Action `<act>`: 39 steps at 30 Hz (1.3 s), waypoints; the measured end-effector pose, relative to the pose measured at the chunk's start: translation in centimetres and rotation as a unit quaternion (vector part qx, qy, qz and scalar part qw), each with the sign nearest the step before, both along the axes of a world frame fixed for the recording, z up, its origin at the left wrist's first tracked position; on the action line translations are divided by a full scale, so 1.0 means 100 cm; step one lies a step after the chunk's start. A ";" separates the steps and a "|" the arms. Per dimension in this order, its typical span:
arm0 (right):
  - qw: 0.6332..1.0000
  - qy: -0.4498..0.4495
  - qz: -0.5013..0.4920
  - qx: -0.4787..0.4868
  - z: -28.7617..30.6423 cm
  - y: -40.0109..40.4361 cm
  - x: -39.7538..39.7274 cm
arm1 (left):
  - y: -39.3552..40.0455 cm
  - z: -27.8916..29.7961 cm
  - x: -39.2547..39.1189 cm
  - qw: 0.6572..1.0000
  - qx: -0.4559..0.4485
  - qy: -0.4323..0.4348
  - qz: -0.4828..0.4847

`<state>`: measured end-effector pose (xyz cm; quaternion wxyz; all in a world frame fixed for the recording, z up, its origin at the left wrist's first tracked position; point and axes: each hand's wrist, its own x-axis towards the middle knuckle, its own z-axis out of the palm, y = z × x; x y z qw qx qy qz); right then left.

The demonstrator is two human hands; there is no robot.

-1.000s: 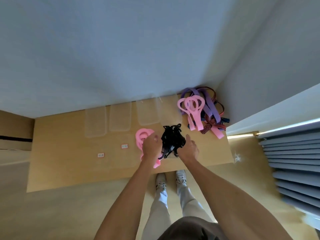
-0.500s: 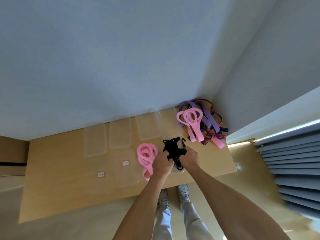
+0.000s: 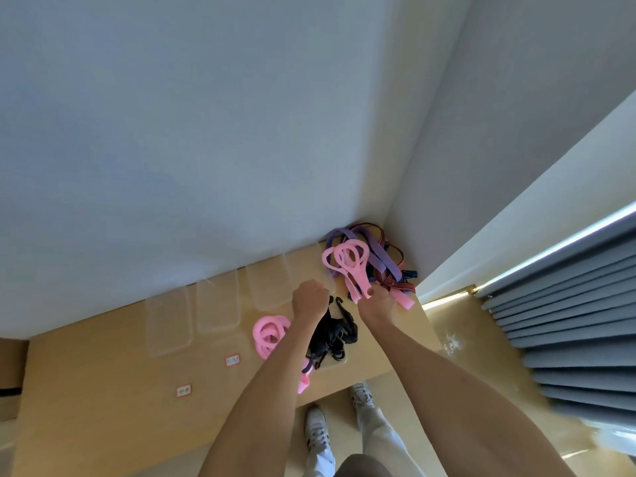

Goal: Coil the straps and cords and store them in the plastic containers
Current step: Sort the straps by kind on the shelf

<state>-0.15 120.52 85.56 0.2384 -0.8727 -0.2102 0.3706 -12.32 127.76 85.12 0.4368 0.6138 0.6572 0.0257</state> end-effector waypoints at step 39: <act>0.977 0.192 -0.096 -0.013 -0.008 0.054 0.073 | 0.051 -0.028 0.100 0.812 -0.310 -0.300 0.392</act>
